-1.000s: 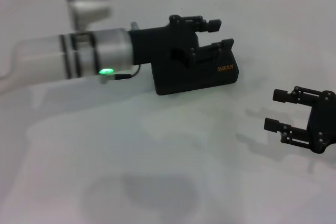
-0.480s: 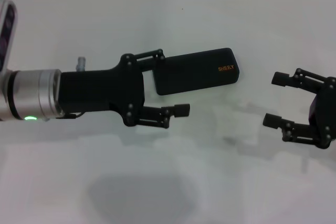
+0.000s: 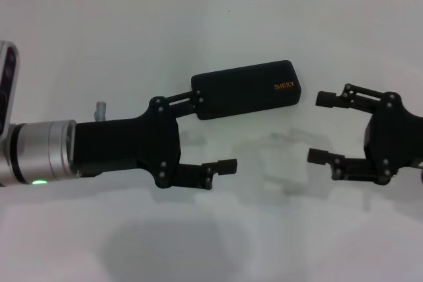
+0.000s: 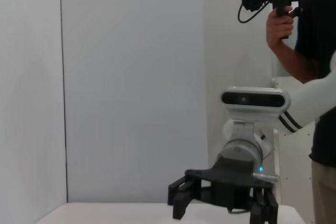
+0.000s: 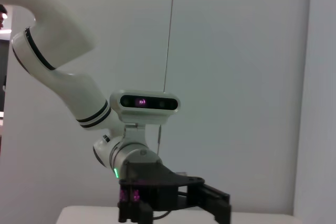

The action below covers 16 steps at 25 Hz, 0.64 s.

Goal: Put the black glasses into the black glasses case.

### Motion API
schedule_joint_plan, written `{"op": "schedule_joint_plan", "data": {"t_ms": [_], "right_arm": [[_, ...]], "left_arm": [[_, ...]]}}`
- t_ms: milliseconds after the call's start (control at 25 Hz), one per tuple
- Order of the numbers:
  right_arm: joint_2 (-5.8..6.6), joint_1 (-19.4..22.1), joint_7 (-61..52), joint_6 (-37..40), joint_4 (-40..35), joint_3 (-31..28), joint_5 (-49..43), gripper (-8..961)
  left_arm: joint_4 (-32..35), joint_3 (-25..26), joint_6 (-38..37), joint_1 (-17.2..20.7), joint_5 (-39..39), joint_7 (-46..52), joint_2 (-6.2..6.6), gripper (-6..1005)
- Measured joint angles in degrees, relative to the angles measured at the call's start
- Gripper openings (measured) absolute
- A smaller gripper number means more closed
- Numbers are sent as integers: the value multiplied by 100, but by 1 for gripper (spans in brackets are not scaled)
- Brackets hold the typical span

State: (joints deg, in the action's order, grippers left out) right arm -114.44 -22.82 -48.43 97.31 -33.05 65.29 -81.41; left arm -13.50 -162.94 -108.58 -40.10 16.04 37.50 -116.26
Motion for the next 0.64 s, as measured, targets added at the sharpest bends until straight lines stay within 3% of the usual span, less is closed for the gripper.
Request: {"op": "schedule_joint_plan", "data": {"t_ms": [120,200,640], "right_arm": [[-67,-153,160,-13,240,-22,-16,785],[-92,-231,213,-52,353,-4,-41,785],[-89,-362,431,-317,580,20,-279,785]], "left_arm": [[-11,0,-24,-36,-2,41,10,888],[-15,0,-82,-106,-67,274,86,888],[-14,-1,-237,85,-56,278,105,888]]}}
